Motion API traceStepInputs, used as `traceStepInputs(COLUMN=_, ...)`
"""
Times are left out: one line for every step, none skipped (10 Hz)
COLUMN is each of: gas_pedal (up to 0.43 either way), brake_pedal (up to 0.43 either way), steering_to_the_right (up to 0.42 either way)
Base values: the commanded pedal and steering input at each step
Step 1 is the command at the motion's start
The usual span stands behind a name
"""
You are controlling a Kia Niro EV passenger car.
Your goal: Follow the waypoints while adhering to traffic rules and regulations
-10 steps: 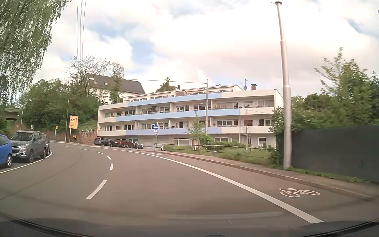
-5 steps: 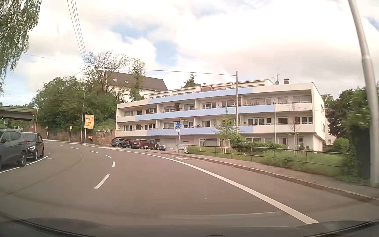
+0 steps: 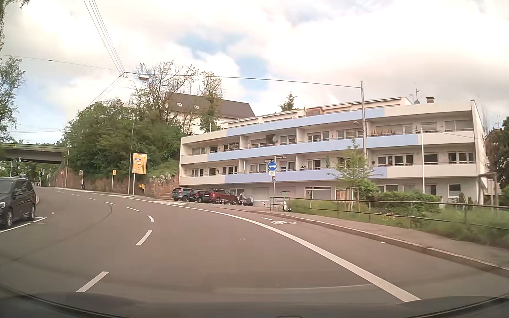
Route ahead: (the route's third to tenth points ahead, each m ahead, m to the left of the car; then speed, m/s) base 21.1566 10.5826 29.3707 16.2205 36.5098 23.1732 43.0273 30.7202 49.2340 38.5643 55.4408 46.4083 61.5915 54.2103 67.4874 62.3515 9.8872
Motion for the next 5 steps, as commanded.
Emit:
traceStepInputs(gas_pedal=0.150, brake_pedal=0.000, steering_to_the_right=-0.097)
traceStepInputs(gas_pedal=0.150, brake_pedal=0.000, steering_to_the_right=-0.101)
traceStepInputs(gas_pedal=0.157, brake_pedal=0.000, steering_to_the_right=-0.101)
traceStepInputs(gas_pedal=0.157, brake_pedal=0.000, steering_to_the_right=-0.101)
traceStepInputs(gas_pedal=0.157, brake_pedal=0.000, steering_to_the_right=-0.101)
